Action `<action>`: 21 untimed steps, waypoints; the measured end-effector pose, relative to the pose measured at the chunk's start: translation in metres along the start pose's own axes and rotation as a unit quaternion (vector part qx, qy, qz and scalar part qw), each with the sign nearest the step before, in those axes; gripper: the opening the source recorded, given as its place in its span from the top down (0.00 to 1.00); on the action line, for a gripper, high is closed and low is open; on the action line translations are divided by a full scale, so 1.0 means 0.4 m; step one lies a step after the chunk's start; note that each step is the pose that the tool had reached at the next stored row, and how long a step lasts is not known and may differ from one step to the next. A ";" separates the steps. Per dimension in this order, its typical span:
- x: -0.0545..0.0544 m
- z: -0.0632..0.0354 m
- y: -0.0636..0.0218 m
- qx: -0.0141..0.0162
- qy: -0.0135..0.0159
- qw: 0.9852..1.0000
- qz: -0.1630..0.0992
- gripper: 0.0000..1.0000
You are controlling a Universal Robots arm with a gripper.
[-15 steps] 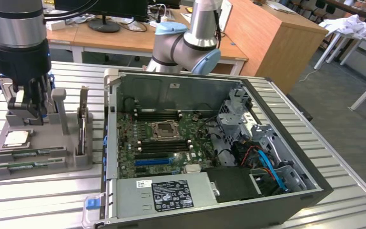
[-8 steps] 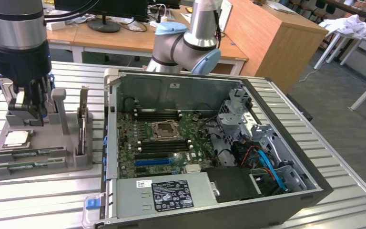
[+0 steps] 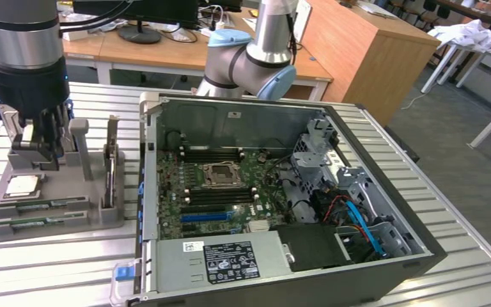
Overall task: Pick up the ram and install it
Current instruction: 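Pick up the ram and move it above insertion slot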
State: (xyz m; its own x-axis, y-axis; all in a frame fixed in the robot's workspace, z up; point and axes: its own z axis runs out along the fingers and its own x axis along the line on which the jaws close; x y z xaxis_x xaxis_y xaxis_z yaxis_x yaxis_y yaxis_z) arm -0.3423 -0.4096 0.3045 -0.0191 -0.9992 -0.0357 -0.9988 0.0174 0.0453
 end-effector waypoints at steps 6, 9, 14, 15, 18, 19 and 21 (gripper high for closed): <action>0.000 0.005 0.000 0.000 0.000 1.000 0.000 0.64; 0.000 0.008 0.000 0.000 0.000 1.000 0.000 0.64; 0.000 0.013 -0.001 0.000 0.000 1.000 0.000 0.64; 0.000 0.013 -0.001 0.000 0.000 1.000 0.000 0.64; 0.001 0.016 -0.001 0.000 0.000 1.000 0.000 0.64; 0.001 0.017 -0.001 0.000 0.000 1.000 0.000 0.64; 0.001 0.019 -0.001 0.000 0.000 1.000 0.000 0.64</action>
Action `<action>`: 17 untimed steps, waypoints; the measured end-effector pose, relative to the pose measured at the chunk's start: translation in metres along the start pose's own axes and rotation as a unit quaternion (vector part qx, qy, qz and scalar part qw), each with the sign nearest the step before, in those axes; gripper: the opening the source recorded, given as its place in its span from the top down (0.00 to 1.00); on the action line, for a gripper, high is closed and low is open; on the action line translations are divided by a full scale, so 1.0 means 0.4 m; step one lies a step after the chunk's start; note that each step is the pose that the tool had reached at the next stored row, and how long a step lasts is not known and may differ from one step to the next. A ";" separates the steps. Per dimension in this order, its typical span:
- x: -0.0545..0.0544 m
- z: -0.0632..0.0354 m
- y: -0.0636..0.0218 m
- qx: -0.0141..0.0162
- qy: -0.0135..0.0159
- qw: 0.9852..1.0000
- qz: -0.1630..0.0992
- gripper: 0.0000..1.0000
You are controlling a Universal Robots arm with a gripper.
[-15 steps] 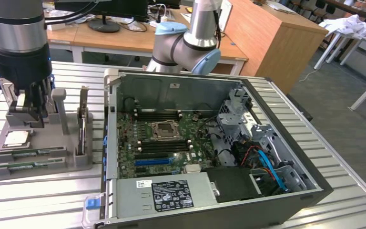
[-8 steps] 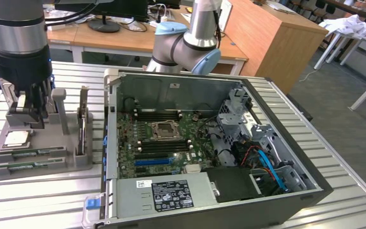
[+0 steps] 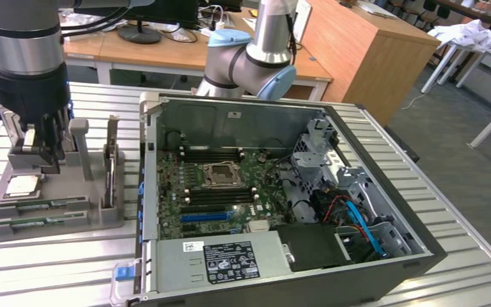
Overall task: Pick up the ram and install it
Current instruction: 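Pick up the ram and move it above insertion slot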
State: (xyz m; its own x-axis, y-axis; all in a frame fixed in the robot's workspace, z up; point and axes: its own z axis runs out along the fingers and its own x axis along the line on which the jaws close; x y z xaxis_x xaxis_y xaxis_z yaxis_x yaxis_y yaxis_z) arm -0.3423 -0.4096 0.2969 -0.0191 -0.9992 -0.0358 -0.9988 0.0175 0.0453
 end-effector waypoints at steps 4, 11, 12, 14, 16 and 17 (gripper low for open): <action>0.000 0.004 0.000 0.000 0.000 1.000 0.000 0.64; 0.000 0.010 0.000 0.000 0.000 1.000 0.000 0.64; 0.000 0.011 -0.001 0.000 0.000 1.000 0.000 0.64; 0.000 0.013 -0.001 0.000 0.000 1.000 0.000 0.64; 0.001 0.015 -0.001 0.000 0.000 1.000 0.000 0.64; 0.001 0.016 -0.001 0.000 0.000 1.000 0.000 0.64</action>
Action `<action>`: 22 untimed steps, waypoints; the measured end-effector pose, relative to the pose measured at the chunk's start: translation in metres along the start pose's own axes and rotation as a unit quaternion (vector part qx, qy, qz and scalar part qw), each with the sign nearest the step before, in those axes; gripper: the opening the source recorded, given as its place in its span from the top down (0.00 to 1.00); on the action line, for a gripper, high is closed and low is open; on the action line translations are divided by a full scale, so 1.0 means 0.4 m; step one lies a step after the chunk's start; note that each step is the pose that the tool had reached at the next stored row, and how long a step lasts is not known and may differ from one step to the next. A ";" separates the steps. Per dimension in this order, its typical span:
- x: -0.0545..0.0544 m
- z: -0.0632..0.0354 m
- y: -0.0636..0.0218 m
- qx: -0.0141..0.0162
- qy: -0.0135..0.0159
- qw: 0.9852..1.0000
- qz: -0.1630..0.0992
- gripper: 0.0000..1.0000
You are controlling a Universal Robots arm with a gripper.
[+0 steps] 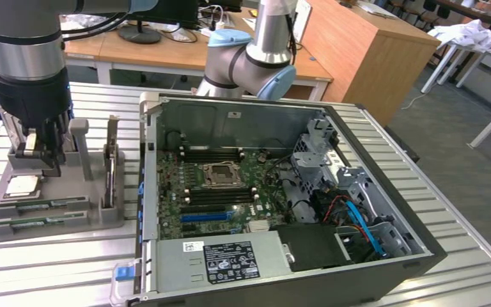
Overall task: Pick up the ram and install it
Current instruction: 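Pick up the ram and move it above insertion slot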
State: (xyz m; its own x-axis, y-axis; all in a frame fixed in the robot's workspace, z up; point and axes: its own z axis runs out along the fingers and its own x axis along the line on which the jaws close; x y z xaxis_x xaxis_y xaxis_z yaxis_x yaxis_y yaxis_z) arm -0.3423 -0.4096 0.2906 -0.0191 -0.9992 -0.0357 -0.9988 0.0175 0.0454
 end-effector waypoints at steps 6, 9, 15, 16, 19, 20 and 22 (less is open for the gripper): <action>0.000 0.005 0.000 0.000 0.000 1.000 0.000 0.64; 0.000 0.007 0.000 0.000 0.000 1.000 0.000 0.64; 0.001 0.013 -0.001 0.000 0.000 1.000 0.000 0.64; 0.001 0.014 -0.001 0.000 0.000 1.000 0.000 0.64; 0.001 0.017 -0.001 0.000 0.000 1.000 0.000 0.64; 0.001 0.018 -0.001 0.000 0.000 1.000 0.000 0.64; 0.001 0.020 -0.001 0.000 0.000 1.000 0.000 0.64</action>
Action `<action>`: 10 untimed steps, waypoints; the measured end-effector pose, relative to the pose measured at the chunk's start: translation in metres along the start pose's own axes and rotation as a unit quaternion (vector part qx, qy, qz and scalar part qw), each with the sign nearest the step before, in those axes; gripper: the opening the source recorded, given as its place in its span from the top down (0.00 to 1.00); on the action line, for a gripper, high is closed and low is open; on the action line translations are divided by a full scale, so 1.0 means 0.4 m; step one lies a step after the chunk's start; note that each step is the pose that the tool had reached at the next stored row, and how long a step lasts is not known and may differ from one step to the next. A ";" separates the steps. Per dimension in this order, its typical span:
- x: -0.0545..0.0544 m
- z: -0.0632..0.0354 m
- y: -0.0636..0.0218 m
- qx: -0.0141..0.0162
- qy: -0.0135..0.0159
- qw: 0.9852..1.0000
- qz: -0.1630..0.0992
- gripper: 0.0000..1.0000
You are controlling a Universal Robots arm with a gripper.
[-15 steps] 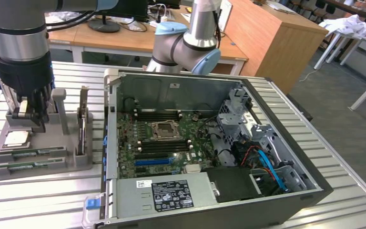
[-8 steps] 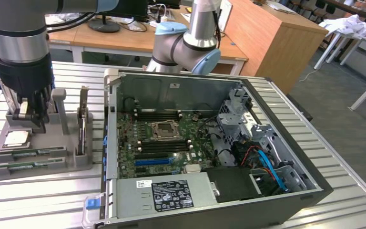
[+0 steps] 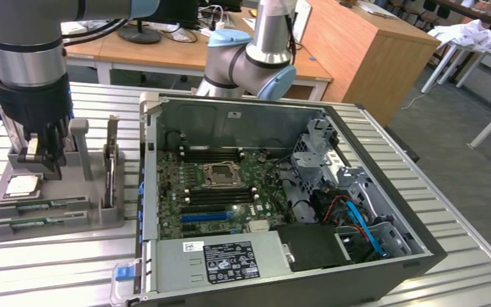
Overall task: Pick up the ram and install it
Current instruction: 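Pick up the ram and move it above insertion slot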
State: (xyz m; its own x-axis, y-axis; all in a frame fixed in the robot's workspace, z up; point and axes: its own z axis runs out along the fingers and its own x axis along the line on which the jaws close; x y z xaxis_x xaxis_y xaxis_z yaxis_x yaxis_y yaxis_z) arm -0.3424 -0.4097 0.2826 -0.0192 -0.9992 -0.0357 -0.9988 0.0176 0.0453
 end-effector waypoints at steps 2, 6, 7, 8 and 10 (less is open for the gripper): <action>0.000 0.002 0.000 0.000 0.000 1.000 0.000 0.64; 0.001 0.006 0.000 0.000 0.000 1.000 0.000 0.64; 0.001 0.007 0.000 0.000 0.000 1.000 0.000 0.64; 0.001 0.008 0.000 0.000 0.000 1.000 0.000 0.64; 0.002 0.010 0.000 0.000 0.000 1.000 0.000 0.64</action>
State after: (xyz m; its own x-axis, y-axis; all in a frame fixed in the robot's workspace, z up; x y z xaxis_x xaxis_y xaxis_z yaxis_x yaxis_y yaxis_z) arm -0.3427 -0.4104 0.2788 -0.0191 -0.9992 -0.0358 -0.9988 0.0175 0.0453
